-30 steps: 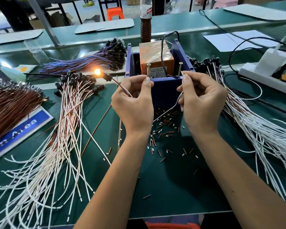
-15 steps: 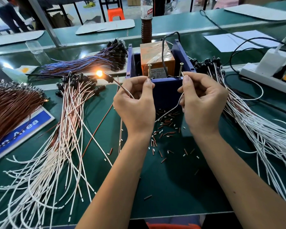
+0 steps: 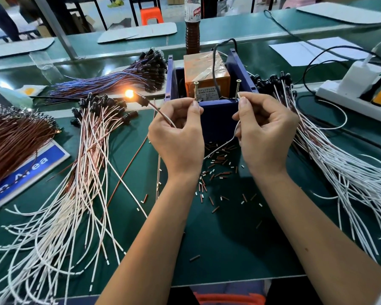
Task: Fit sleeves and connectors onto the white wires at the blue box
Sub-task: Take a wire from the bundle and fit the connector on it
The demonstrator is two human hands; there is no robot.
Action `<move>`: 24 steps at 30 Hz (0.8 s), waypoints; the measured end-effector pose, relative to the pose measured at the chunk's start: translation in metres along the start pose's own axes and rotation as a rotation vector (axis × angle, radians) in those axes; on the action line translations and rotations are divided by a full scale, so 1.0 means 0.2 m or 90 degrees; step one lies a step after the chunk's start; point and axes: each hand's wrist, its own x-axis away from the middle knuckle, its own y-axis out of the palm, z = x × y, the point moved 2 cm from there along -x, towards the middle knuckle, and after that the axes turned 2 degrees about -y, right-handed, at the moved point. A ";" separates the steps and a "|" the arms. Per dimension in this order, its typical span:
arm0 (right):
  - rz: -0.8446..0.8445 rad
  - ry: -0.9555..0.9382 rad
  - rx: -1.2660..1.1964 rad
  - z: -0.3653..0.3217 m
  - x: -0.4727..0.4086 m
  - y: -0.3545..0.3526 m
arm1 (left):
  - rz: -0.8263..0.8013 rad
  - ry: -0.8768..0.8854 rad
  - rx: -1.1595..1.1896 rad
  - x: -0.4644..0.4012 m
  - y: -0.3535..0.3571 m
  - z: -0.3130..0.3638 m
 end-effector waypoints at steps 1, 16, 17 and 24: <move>-0.001 -0.002 0.000 0.00 0.00 0.00 | -0.001 -0.001 0.000 0.00 0.00 0.00; -0.080 -0.006 0.173 -0.04 -0.21 -0.29 | -0.165 0.016 0.105 0.15 0.15 0.16; -0.085 -0.017 0.206 -0.06 -0.26 -0.35 | -0.194 0.013 0.112 0.17 0.20 0.18; -0.152 0.111 0.472 -0.16 -0.50 -0.86 | -0.318 -0.160 0.185 0.23 0.61 0.32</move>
